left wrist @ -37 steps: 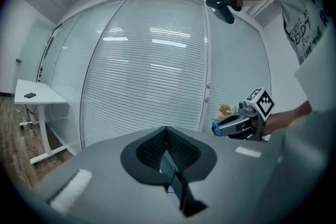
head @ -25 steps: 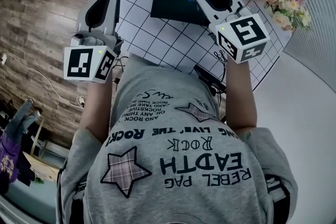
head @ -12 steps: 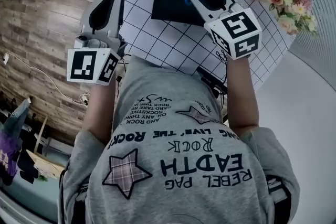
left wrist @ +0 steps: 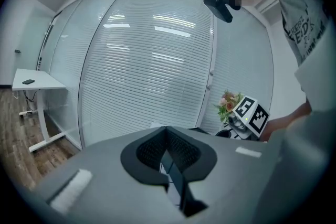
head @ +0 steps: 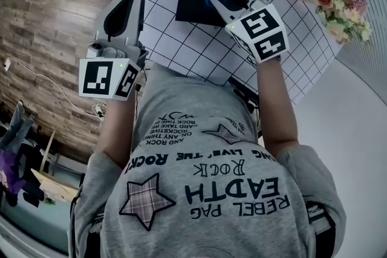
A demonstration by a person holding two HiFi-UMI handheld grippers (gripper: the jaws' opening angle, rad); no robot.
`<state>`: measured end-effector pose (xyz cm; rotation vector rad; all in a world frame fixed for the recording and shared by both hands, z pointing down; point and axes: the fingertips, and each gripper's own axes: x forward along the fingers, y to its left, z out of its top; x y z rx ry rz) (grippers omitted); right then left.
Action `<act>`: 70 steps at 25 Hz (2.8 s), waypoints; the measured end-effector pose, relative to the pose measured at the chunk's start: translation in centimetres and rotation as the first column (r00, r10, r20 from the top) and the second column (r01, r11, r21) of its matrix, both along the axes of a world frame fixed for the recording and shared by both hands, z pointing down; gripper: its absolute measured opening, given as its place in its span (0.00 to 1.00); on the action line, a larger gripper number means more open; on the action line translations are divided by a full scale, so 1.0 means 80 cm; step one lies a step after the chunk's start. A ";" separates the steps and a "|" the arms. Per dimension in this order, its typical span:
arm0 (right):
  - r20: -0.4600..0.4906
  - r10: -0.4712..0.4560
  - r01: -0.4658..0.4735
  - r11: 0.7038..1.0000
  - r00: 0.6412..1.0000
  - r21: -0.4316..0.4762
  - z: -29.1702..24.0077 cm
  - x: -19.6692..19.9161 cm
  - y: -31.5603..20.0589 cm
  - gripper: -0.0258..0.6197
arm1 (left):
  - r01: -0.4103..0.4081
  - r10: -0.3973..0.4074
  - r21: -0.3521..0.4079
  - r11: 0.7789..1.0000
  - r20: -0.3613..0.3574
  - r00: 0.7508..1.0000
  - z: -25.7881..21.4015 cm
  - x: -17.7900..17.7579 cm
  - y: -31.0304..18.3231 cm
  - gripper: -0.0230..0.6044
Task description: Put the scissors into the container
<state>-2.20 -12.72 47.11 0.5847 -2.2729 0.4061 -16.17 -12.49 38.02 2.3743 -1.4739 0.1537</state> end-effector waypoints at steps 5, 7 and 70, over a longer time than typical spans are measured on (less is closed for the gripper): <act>-0.004 -0.023 0.022 0.999 1.000 -0.026 0.015 -0.010 -0.003 0.17 | 0.002 -0.002 -0.008 1.000 0.000 1.000 0.005 0.001 0.003 0.05; -0.016 -0.038 0.037 0.999 0.999 -0.039 0.020 -0.015 -0.004 0.17 | 0.003 -0.003 -0.012 1.000 0.000 1.000 0.006 0.002 0.003 0.05; -0.094 -0.063 0.050 0.990 0.994 -0.131 0.031 -0.029 0.006 0.12 | -0.045 0.044 0.030 0.999 0.008 0.999 -0.015 0.020 -0.001 0.05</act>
